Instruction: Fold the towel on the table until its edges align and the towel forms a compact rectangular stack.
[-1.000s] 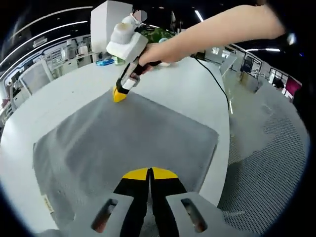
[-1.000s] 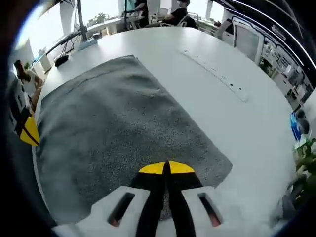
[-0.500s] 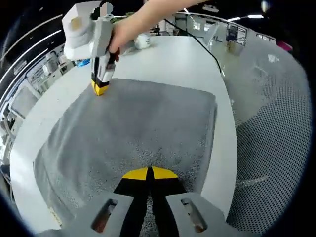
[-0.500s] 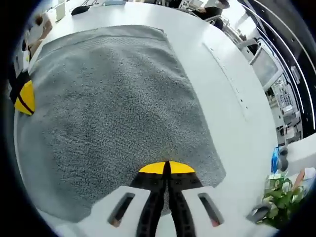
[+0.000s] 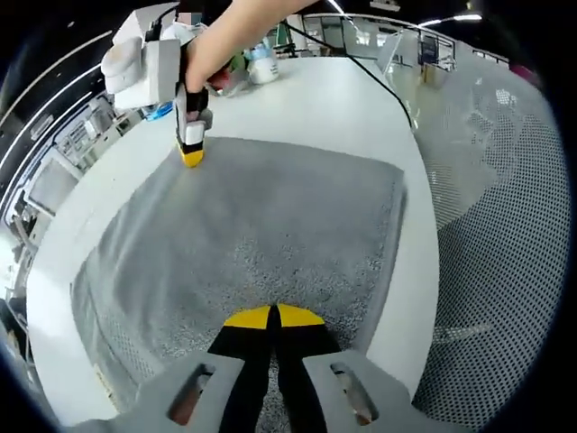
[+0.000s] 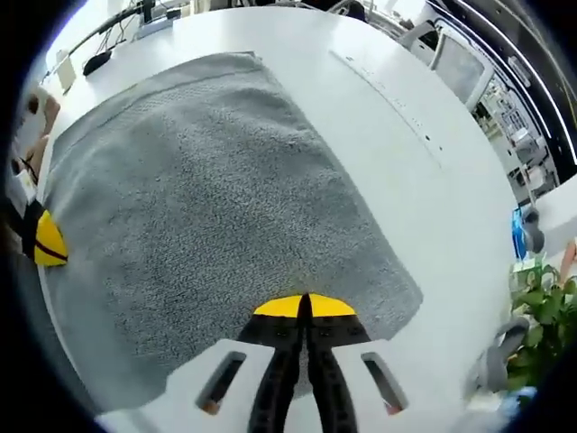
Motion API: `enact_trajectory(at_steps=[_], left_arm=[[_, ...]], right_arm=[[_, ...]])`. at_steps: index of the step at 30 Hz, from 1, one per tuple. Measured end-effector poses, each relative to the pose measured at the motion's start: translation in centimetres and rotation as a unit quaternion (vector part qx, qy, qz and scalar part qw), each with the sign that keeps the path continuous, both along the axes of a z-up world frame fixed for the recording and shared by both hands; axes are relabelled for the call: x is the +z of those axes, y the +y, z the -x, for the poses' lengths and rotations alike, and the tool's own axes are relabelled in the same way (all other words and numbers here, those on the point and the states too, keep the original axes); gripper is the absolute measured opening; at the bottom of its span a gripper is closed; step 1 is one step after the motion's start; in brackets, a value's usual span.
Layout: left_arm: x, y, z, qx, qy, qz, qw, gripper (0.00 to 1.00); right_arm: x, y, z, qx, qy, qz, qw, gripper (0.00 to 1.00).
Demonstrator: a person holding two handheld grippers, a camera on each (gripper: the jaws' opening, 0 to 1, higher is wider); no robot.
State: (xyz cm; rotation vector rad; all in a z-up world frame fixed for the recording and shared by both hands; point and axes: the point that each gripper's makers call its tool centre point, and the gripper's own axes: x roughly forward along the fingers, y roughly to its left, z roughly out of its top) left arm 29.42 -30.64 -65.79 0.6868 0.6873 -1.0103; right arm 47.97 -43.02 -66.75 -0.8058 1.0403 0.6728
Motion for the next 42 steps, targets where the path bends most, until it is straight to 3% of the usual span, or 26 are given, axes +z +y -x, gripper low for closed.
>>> enact_trajectory(at_steps=[10, 13, 16, 22, 33, 37, 42], left_arm=[[0.0, 0.6, -0.1, 0.006, -0.002, -0.036, 0.9993, 0.0], [0.0, 1.0, -0.2, 0.011, -0.004, -0.048, 0.9988, 0.0], [-0.1, 1.1, -0.2, 0.017, -0.002, -0.049, 0.9987, 0.01], [-0.1, 1.2, -0.3, 0.017, -0.005, -0.054, 0.9984, 0.01], [-0.2, 1.2, -0.4, 0.019, -0.001, -0.077, 0.9969, 0.01], [-0.2, 1.3, -0.4, 0.012, -0.007, -0.086, 0.9962, 0.01], [-0.2, 1.4, -0.4, 0.013, -0.009, -0.087, 0.9961, 0.01]], right_arm=[[0.0, -0.4, 0.3, 0.008, 0.007, 0.064, 0.9979, 0.0], [-0.1, -1.2, 0.7, -0.002, 0.013, 0.102, 0.9947, 0.0], [-0.1, -1.5, 0.9, -0.026, 0.017, 0.118, 0.9926, 0.0], [-0.2, -2.4, 1.7, -0.014, 0.03, 0.163, 0.9861, 0.0], [0.0, -3.8, 2.7, -0.064, 0.037, 0.112, 0.9909, 0.0], [0.0, -4.0, 3.5, -0.048, 0.036, 0.111, 0.992, 0.0], [0.0, -4.6, 4.1, -0.076, 0.033, 0.08, 0.9934, 0.0]])
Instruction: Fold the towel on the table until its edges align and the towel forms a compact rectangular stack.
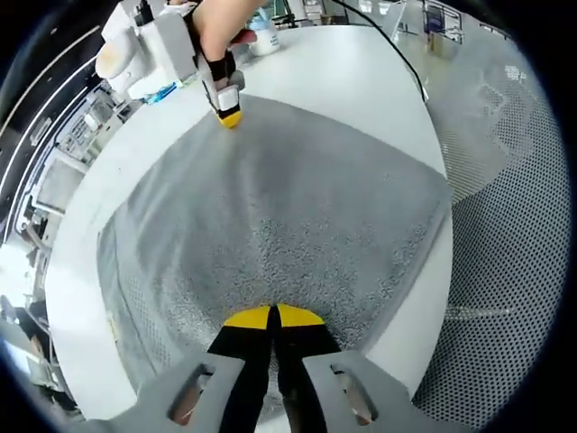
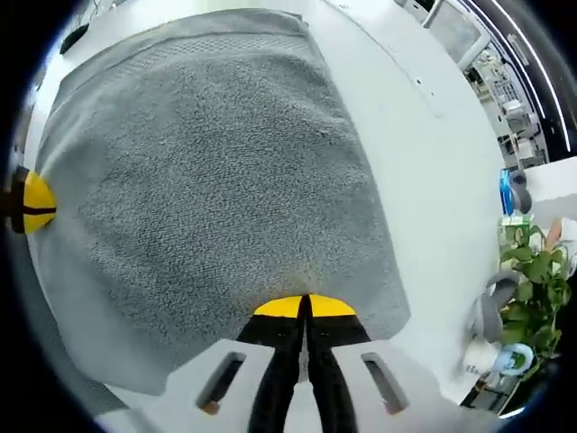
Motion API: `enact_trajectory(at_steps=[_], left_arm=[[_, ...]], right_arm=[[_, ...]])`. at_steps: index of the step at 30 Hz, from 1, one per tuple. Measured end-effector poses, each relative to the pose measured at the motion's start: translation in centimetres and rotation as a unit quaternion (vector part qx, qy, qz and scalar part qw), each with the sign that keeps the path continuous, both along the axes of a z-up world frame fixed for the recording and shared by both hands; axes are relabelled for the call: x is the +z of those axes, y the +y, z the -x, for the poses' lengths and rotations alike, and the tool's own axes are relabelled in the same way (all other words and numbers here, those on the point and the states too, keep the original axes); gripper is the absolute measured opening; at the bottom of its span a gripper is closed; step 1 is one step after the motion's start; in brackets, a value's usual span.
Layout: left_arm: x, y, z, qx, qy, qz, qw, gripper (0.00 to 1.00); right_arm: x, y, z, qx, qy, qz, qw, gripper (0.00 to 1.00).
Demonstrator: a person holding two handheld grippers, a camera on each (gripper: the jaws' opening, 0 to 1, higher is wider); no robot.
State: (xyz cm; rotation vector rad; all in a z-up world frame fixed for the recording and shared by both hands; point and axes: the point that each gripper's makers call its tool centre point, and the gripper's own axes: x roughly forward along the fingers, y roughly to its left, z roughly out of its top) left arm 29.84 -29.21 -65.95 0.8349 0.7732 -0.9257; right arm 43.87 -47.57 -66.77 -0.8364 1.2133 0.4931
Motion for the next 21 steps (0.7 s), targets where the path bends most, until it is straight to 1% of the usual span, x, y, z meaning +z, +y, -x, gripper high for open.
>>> enact_trajectory(at_steps=[3, 5, 6, 8, 12, 15, 17, 19, 21], left_arm=[[0.0, 0.1, -0.1, 0.002, 0.0, -0.001, 1.0, 0.01], [0.0, 0.3, -0.2, -0.013, -0.015, -0.022, 0.9996, 0.01], [0.0, 0.4, -0.3, -0.023, -0.025, -0.037, 0.9987, 0.01], [-0.1, 0.4, -0.2, -0.028, -0.027, -0.048, 0.9981, 0.01], [-0.1, 0.7, -0.4, -0.027, -0.031, -0.061, 0.9973, 0.01], [-0.1, 1.0, -0.6, -0.022, -0.034, -0.065, 0.9971, 0.01], [0.0, 1.3, -0.8, -0.011, -0.033, -0.062, 0.9975, 0.01], [0.0, 1.6, -0.9, 0.001, -0.029, -0.053, 0.9982, 0.01], [0.0, 1.7, -1.0, 0.017, -0.024, -0.037, 0.9989, 0.01]], right_arm=[[0.0, -0.1, 0.4, 0.01, -0.008, -0.005, 0.9999, 0.0], [0.0, -0.2, 0.7, 0.008, -0.014, -0.011, 0.9998, 0.0], [0.1, -0.2, 0.8, 0.007, -0.017, -0.015, 0.9997, 0.0], [0.1, -0.4, 1.1, -0.002, -0.021, -0.024, 0.9995, 0.0], [0.1, -0.6, 1.8, -0.003, -0.022, -0.03, 0.9993, 0.0], [0.1, -0.7, 2.2, -0.015, -0.025, -0.042, 0.9987, 0.0], [0.1, -0.8, 2.6, -0.023, -0.028, -0.052, 0.998, 0.0], [0.2, -0.9, 3.1, -0.029, -0.031, -0.062, 0.9972, 0.0], [0.2, -0.9, 3.4, -0.038, -0.04, -0.079, 0.9954, 0.0]])
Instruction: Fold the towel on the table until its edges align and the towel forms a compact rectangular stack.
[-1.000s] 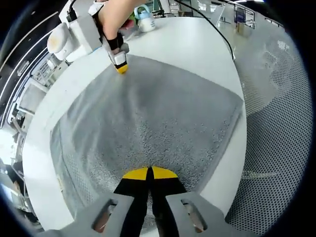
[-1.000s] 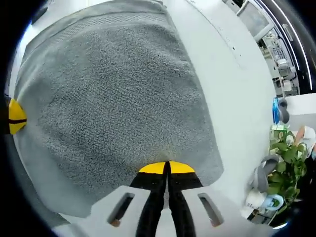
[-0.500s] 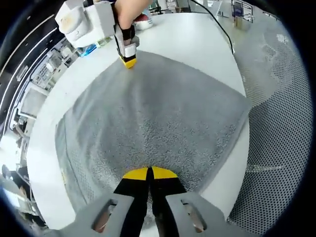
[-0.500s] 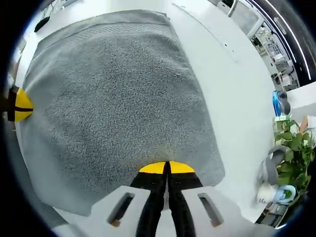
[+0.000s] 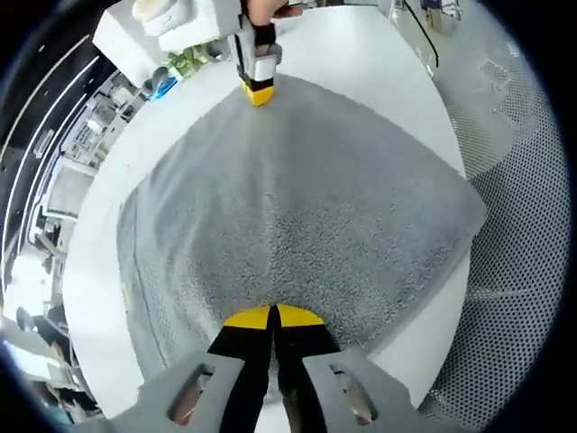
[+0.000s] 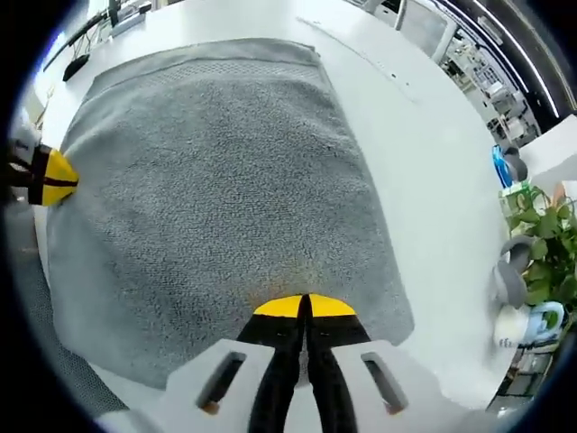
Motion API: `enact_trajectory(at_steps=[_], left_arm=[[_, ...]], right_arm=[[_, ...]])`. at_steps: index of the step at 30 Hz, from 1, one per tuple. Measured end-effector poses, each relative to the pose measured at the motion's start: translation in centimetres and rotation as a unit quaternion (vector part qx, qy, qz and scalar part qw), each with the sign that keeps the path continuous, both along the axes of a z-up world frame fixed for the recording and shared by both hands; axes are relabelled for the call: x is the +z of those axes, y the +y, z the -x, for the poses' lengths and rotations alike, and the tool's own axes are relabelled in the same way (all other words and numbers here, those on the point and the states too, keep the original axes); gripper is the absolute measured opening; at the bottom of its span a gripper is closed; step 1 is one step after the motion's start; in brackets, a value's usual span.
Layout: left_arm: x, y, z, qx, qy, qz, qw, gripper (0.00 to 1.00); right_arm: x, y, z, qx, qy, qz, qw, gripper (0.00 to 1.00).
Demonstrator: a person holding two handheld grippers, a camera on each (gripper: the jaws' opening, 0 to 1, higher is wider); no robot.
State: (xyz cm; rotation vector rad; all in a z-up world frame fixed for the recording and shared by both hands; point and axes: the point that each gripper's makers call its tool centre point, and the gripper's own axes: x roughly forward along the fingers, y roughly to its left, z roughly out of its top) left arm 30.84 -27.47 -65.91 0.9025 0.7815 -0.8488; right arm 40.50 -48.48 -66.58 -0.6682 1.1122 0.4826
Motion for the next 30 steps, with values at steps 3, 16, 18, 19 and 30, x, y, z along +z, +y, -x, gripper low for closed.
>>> enact_trajectory(at_steps=[3, 16, 18, 19, 30], left_arm=[[0.0, 0.1, 0.0, 0.024, 0.009, 0.037, 0.999, 0.01], [0.0, 0.4, -0.1, 0.04, 0.028, 0.067, 0.9966, 0.01], [0.0, 0.4, -0.1, 0.041, 0.032, 0.066, 0.9965, 0.01], [0.0, 0.3, -0.2, 0.042, 0.035, 0.065, 0.9964, 0.01], [-0.1, 0.4, -0.2, 0.067, 0.075, 0.026, 0.9946, 0.01]], right_arm=[[0.1, 0.0, 0.3, -0.02, -0.024, -0.036, 0.9989, 0.0], [0.2, -0.2, 2.0, -0.02, -0.022, -0.13, 0.9911, 0.0], [0.2, -0.2, 2.3, -0.007, -0.013, -0.119, 0.9928, 0.0], [0.1, -0.1, 2.4, 0.002, -0.009, -0.113, 0.9935, 0.0], [0.1, -0.7, 5.0, 0.023, 0.053, -0.086, 0.9946, 0.0]])
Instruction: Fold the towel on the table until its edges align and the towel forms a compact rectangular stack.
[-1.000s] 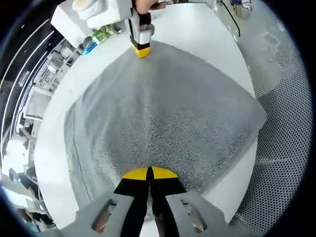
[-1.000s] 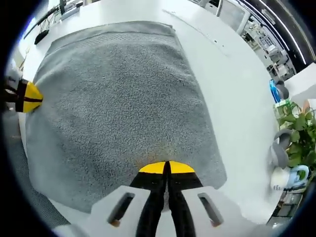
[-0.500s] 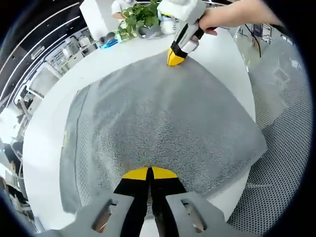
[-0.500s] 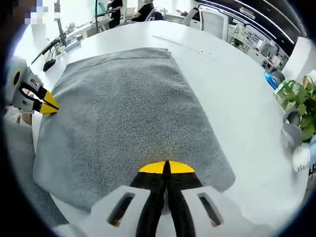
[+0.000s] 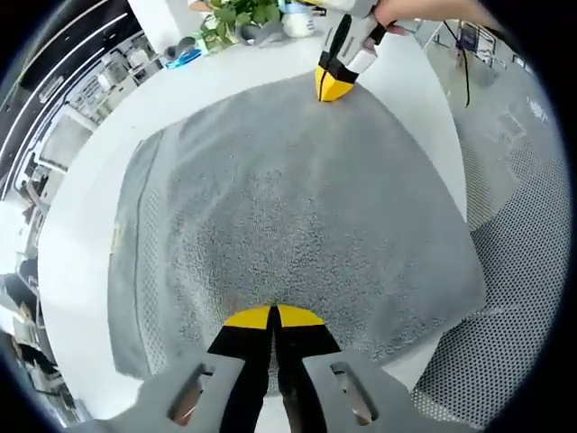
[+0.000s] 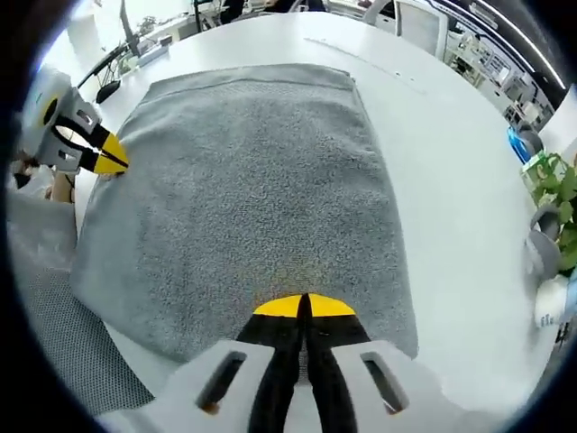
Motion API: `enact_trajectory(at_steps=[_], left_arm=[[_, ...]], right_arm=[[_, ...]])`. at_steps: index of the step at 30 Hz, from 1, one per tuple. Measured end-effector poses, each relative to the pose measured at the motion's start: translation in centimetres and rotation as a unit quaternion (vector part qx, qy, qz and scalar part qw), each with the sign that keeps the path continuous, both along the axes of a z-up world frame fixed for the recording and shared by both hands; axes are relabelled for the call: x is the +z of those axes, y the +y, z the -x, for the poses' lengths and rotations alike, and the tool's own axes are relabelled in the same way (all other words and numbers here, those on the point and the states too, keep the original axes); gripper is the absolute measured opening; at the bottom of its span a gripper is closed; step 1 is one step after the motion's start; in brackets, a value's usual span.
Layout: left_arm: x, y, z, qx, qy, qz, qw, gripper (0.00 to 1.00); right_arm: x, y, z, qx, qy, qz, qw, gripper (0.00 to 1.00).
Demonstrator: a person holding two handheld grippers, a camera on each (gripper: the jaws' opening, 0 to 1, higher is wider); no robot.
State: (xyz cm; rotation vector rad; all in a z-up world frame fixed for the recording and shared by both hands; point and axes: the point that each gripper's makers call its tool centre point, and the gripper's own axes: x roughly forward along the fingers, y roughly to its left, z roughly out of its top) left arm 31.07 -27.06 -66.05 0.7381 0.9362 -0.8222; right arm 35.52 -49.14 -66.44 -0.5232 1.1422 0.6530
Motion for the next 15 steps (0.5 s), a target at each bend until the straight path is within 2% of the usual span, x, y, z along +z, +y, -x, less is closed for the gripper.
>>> enact_trajectory(at_steps=[6, 11, 15], left_arm=[[0.0, 0.0, 0.1, -0.001, 0.009, -0.004, 1.0, 0.01], [0.0, -0.1, 0.1, -0.006, 0.012, -0.026, 0.9996, 0.01], [0.0, 0.0, -0.1, -0.001, 0.021, -0.021, 0.9996, 0.01]], right_arm=[[-0.1, -0.2, 1.1, 0.008, 0.017, 0.012, 0.9998, 0.0], [-0.2, -0.5, 3.0, 0.042, 0.034, 0.055, 0.9971, 0.0], [-0.1, -0.7, 4.3, 0.07, 0.014, 0.083, 0.9939, 0.0]])
